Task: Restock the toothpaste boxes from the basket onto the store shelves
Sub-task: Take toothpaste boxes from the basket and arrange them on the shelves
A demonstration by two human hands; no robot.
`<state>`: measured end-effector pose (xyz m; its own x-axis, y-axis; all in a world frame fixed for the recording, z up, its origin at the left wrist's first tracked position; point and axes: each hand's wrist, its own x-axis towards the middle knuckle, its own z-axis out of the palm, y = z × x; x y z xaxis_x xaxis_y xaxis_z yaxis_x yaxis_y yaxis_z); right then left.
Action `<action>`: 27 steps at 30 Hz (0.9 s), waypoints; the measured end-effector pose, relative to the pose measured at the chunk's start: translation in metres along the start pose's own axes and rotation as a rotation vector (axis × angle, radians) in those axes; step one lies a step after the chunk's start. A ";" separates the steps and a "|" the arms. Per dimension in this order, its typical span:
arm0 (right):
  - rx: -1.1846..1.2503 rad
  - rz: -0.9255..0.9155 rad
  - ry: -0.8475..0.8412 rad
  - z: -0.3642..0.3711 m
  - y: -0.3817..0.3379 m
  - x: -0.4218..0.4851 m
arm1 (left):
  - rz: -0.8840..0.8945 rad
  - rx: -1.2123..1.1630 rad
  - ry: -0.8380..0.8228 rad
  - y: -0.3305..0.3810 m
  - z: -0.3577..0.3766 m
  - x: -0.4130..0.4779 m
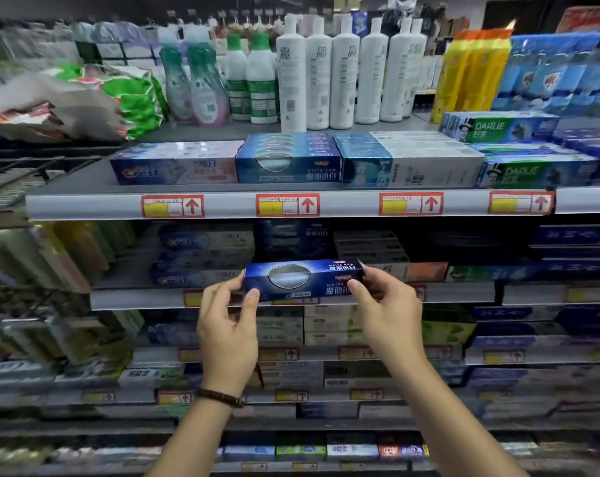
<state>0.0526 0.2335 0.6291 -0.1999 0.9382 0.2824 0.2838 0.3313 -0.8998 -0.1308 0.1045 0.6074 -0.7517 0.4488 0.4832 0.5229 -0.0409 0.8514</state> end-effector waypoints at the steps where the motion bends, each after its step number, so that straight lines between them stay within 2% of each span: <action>1: -0.002 0.002 -0.006 -0.001 0.000 0.004 | 0.010 0.024 0.018 0.000 0.002 0.002; 8: -0.090 -0.035 0.003 -0.001 -0.002 0.032 | -0.038 0.071 0.047 -0.006 0.017 0.026; 13: -0.151 -0.063 0.011 0.009 -0.010 0.058 | -0.065 0.100 -0.073 -0.010 0.024 0.056; 17: -0.205 -0.022 0.027 0.022 -0.014 0.075 | -0.122 0.113 -0.162 -0.018 0.029 0.080; 22: -0.297 0.070 -0.023 0.038 -0.017 0.091 | -0.169 0.225 -0.155 -0.021 0.038 0.099; 27: -0.343 0.171 -0.047 0.048 -0.023 0.106 | -0.239 0.229 -0.177 -0.030 0.046 0.115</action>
<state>-0.0207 0.3208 0.6642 -0.1630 0.9799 0.1152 0.6121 0.1920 -0.7672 -0.2149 0.1984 0.6278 -0.7929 0.5698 0.2161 0.4320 0.2754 0.8588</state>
